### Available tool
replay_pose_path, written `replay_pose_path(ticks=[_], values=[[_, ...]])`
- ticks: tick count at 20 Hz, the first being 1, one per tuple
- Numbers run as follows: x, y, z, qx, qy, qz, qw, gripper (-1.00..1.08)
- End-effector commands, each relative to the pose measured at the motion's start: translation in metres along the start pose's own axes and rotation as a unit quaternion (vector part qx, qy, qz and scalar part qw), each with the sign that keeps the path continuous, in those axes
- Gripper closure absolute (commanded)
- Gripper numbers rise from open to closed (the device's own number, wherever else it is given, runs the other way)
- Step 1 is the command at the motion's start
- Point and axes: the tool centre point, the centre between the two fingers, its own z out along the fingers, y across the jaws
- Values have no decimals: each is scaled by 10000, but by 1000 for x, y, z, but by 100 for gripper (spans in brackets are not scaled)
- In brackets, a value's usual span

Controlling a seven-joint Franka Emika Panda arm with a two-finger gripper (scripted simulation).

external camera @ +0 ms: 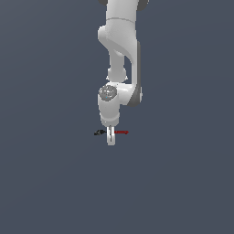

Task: Pick up the object and move it to a goal position.

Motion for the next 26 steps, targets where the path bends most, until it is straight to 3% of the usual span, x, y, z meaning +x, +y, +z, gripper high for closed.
replay_pose_path(ticks=[1,26], values=[[3,-4,-14,6,1,2,10000,108],[49,-79,-243,-12,12,4,10000,108]])
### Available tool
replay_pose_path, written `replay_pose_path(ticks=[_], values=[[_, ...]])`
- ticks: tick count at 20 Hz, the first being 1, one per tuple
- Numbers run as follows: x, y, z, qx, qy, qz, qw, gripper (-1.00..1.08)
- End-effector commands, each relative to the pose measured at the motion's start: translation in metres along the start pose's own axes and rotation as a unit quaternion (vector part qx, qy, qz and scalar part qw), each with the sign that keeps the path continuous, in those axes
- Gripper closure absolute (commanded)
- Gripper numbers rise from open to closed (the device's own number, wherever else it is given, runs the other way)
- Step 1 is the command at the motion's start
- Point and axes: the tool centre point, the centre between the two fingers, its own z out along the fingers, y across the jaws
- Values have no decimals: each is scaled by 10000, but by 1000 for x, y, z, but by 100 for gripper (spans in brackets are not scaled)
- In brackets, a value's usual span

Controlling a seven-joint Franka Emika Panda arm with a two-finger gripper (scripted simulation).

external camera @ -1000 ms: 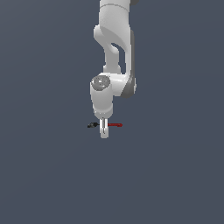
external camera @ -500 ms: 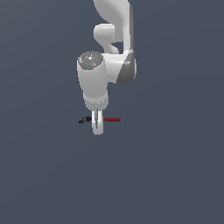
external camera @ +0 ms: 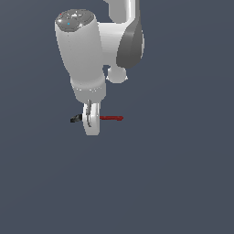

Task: Pick up the object and move it to a goal position.

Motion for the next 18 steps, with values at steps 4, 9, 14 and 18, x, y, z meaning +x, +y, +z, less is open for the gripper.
replay_pose_path(ticks=[4,9,14,18], values=[[7,-13,-36,-8,-5,-7,10000,108],[11,-21,-55,-8,-8,-9,10000,108],[13,-26,-64,-8,-11,-11,10000,108],[13,-27,-66,-8,-11,-11,10000,108]])
